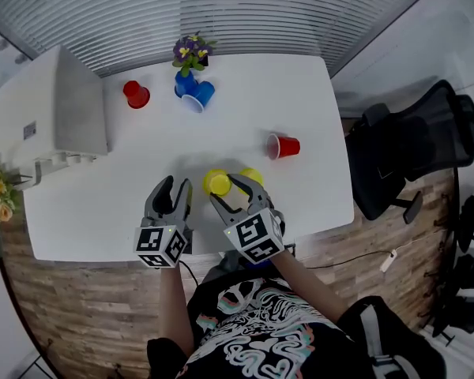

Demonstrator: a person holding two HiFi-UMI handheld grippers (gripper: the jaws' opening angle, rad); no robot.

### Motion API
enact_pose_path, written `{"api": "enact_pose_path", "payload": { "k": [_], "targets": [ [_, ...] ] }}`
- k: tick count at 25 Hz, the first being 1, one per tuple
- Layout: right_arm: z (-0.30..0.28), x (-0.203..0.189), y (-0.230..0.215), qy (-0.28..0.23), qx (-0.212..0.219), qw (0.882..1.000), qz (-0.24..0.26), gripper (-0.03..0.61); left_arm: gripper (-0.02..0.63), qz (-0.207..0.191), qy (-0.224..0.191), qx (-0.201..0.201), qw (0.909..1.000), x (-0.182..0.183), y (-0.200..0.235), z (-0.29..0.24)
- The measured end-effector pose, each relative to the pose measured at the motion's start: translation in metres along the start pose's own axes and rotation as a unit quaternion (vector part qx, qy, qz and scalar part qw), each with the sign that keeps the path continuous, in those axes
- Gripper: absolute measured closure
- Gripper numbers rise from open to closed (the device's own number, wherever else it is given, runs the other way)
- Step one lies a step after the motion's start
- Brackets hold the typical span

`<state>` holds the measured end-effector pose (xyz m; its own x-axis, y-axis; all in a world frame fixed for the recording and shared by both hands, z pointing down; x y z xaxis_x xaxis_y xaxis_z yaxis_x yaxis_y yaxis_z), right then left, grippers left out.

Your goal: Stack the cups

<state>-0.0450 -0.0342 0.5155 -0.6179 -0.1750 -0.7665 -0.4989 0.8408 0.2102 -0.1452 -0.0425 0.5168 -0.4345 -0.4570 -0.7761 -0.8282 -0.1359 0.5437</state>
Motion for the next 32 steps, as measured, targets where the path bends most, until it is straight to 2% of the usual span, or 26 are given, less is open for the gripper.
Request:
{"api": "enact_pose_path", "payload": {
  "k": [12,15,18,22,26,29,32],
  "targets": [
    [-0.015,-0.029,-0.001,0.034,-0.009,0.999,0.012,0.351,0.449,-0.005,0.005,0.003,1.0000,-0.002,0.002,0.001],
    [-0.014,-0.027,0.001,0.027,-0.004,1.000,0.009,0.346,0.449,-0.004,0.004,0.003,1.0000,-0.002,0.003,0.000],
    [-0.007,-0.018,0.005,0.009,0.011,1.000,0.002,0.311,0.425,-0.001,0.012,-0.006,0.9999,-0.005,0.002,-0.002],
    [0.016,-0.004,0.003,-0.021,0.006,1.000,0.011,0.309,0.397,-0.013,0.053,-0.061,0.9967,-0.023,-0.016,-0.007],
    [0.035,-0.009,-0.022,-0.040,-0.038,0.998,-0.009,0.339,0.399,-0.061,0.125,-0.119,0.9832,-0.054,-0.043,-0.013],
    [0.040,-0.027,-0.045,-0.032,-0.070,0.996,-0.035,0.379,0.399,-0.094,0.162,-0.128,0.9740,-0.073,-0.053,-0.019],
    [0.033,-0.045,-0.052,-0.011,-0.065,0.997,-0.048,0.387,0.402,-0.094,0.172,-0.129,0.9721,-0.082,-0.056,-0.025]
  ]
}}
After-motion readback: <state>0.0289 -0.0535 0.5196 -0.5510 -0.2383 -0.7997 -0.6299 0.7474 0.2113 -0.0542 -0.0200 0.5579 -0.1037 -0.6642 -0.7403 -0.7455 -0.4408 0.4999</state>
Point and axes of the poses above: the fingertips, and each gripper's own axes: z backward along the fingers, y to its left, x out of its top, the point moved 1 cm from there along z, backward along the fingers, and after that the axes turned 13 degrees about z, right-handed, at the moved point
